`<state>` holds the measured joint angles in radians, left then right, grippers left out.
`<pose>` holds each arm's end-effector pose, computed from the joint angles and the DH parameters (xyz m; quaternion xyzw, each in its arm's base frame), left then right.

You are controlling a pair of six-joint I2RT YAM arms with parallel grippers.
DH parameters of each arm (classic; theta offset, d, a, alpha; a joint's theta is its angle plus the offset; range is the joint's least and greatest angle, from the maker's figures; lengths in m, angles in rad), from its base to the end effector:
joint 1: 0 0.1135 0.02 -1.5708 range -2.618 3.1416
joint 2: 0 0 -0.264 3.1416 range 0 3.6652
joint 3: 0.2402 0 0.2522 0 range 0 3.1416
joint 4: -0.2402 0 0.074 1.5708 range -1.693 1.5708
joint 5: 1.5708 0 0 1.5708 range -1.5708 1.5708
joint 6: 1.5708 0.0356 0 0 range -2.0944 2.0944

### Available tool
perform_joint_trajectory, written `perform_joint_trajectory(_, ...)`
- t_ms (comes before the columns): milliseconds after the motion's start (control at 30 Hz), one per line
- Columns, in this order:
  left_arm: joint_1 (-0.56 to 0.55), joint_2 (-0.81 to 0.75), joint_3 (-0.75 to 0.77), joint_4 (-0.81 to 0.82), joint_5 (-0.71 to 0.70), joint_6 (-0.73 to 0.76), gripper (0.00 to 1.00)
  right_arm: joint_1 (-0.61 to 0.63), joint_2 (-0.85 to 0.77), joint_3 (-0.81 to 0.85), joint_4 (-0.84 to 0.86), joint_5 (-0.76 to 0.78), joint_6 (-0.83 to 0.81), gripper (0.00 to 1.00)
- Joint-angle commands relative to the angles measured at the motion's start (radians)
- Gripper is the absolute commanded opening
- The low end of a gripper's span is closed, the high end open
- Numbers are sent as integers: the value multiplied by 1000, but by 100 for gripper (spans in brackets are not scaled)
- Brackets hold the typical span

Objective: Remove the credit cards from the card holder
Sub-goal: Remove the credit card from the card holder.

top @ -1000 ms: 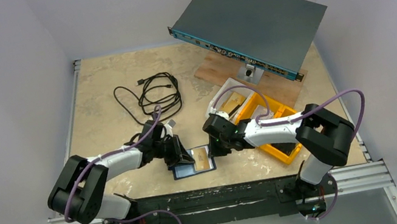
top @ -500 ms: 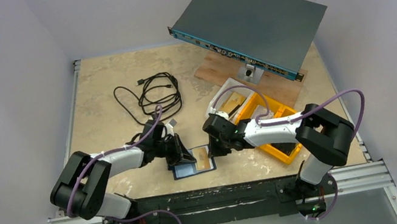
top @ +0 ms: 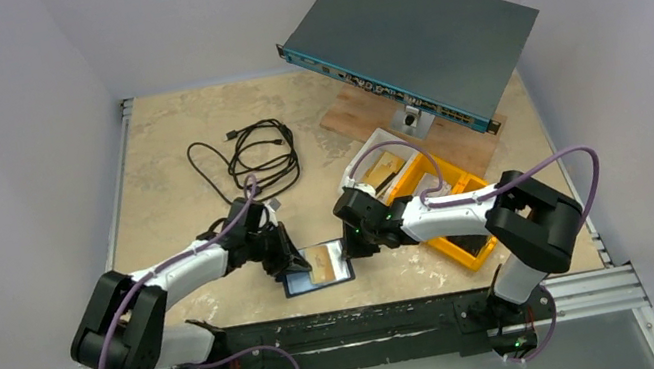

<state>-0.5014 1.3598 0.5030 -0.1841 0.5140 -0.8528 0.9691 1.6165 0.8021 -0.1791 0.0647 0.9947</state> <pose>0.1876 -0.1228 0.1352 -0.0976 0.9307 -0.3499 0.0437 0.1737 0.2490 0.1485 0.0215 0.9579 0.2194 0.1838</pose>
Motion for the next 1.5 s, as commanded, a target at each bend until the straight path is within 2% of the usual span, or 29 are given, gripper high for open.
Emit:
perform_joint_trajectory(0, 19, -59, 39, -123, -86, 45, 0, 5, 67, -46, -83, 34, -19, 0)
perform_joint_trajectory(433, 51, -106, 72, -234, -140, 92, 0, 5, 63, -55, -74, 32, -18, 0)
perform_joint_trajectory(933, 72, -120, 46, -235, -161, 83, 0, 4, 61, -64, -66, 31, -22, 0)
perform_joint_trajectory(1467, 81, -200, 108, -385, -260, 123, 0, 3, 49, -60, -57, 32, -28, 0)
